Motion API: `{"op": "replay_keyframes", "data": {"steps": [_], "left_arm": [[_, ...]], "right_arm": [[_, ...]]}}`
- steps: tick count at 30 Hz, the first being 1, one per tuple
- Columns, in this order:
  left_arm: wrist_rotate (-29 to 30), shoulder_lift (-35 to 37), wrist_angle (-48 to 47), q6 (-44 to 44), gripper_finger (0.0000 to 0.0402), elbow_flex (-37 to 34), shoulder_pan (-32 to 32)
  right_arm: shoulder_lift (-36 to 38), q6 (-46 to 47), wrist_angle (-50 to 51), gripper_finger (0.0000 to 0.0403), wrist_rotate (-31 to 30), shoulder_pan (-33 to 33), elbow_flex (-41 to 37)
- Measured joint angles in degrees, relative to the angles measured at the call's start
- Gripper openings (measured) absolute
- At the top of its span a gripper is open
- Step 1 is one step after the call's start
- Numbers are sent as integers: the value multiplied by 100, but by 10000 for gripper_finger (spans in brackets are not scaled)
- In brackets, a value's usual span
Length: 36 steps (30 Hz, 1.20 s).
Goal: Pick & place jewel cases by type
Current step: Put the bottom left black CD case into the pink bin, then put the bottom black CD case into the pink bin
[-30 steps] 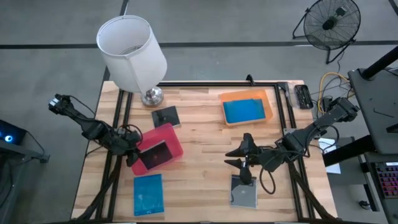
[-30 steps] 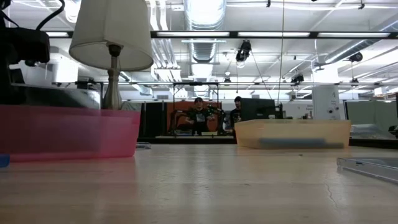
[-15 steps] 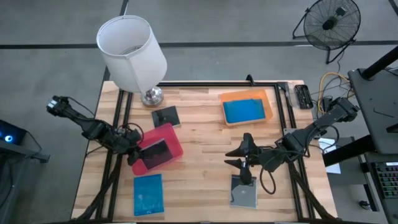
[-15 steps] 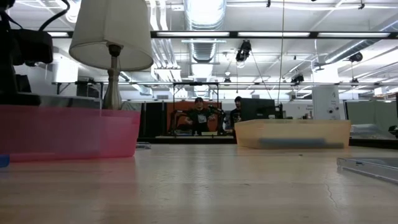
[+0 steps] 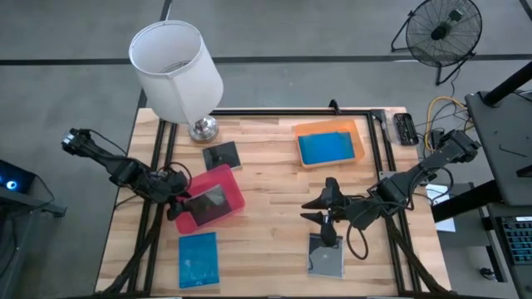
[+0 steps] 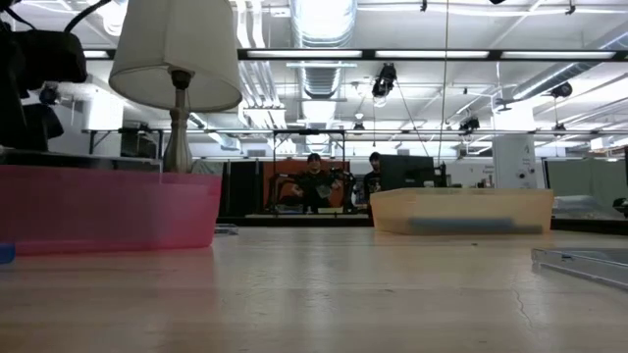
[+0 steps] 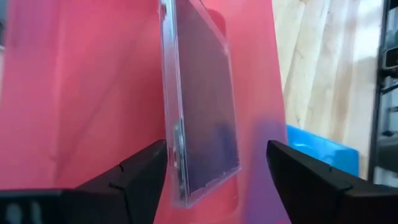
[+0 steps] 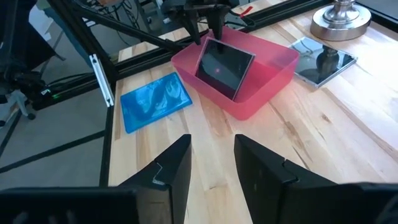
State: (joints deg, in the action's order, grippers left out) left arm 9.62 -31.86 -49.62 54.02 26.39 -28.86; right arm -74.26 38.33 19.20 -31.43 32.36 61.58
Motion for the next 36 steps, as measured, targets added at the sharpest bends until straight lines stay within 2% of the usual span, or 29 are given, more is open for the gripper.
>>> {"op": "replay_keyframes", "data": {"steps": [8,16,25,30,33,36], "left_arm": [[646,-17,-767,-586,257,515,2],[1237,-151,-1359,-743,257,1283,2],[1326,-588,-1447,-656,257,2049,2],[1325,-940,-1444,-406,257,2422,2],[1326,-1183,-1427,-221,257,2669,2],[1324,-1437,-1255,-141,257,2889,2]], "right_arm": [[0,0,1,113,-10,0,-9],[0,0,3,119,-41,-2,-33],[0,125,0,126,-626,-2,-37],[1,614,7,140,-766,-2,-37],[0,1264,9,149,-749,-2,-39],[2,1840,11,155,-433,-6,-39]]}}
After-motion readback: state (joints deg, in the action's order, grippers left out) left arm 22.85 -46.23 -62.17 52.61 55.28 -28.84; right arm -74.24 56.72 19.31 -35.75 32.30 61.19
